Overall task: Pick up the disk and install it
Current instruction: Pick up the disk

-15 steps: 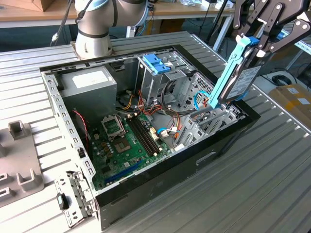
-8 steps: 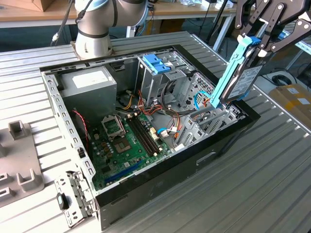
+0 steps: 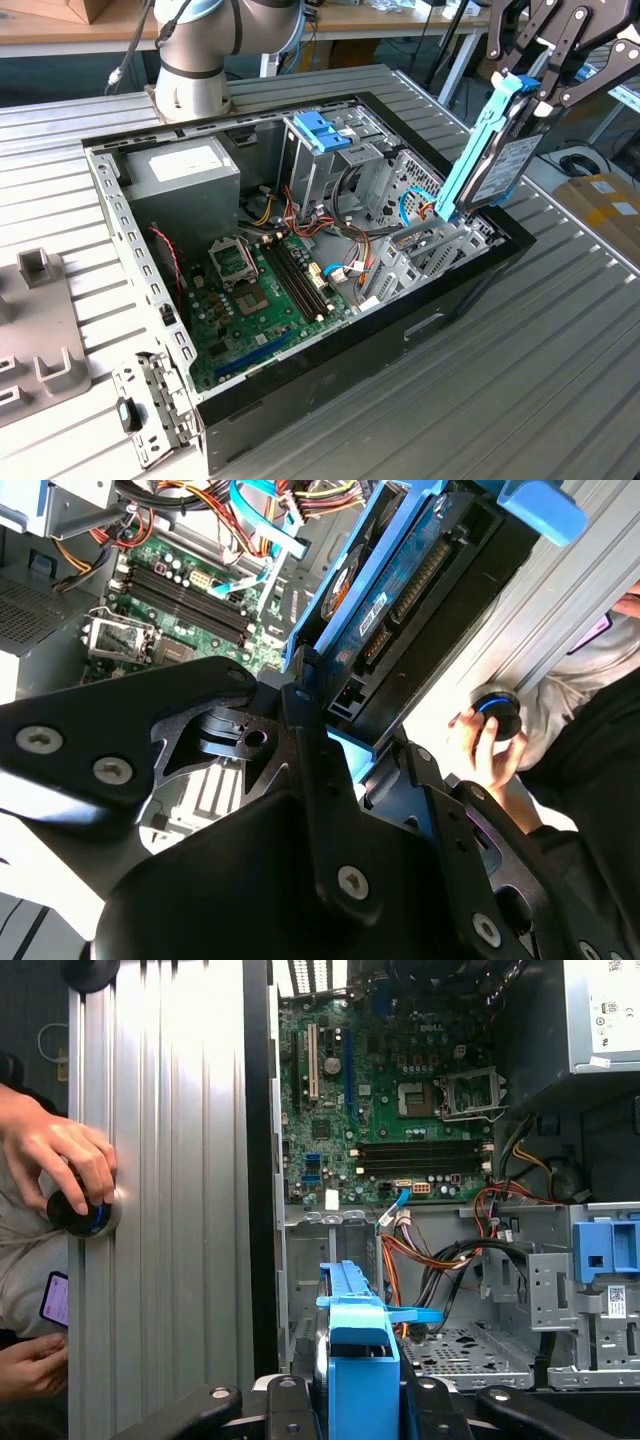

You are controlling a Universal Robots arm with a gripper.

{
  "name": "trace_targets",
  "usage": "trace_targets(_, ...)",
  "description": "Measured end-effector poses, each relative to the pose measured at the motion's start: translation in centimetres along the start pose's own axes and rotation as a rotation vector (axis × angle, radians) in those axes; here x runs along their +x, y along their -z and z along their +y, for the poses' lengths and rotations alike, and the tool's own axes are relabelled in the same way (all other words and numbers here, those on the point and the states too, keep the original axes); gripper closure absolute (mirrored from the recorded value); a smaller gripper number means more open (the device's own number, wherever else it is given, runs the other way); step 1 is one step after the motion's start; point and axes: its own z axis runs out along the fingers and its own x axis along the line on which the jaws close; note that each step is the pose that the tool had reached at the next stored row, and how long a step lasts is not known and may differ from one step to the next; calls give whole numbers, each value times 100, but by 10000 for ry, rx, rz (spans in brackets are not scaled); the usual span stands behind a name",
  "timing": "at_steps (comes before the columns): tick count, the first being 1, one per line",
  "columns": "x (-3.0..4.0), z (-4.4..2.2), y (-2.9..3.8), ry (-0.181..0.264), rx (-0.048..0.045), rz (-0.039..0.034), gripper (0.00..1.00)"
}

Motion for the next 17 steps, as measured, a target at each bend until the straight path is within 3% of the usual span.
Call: trace_targets(17, -2, -111, 2, -1, 1, 25, 63)
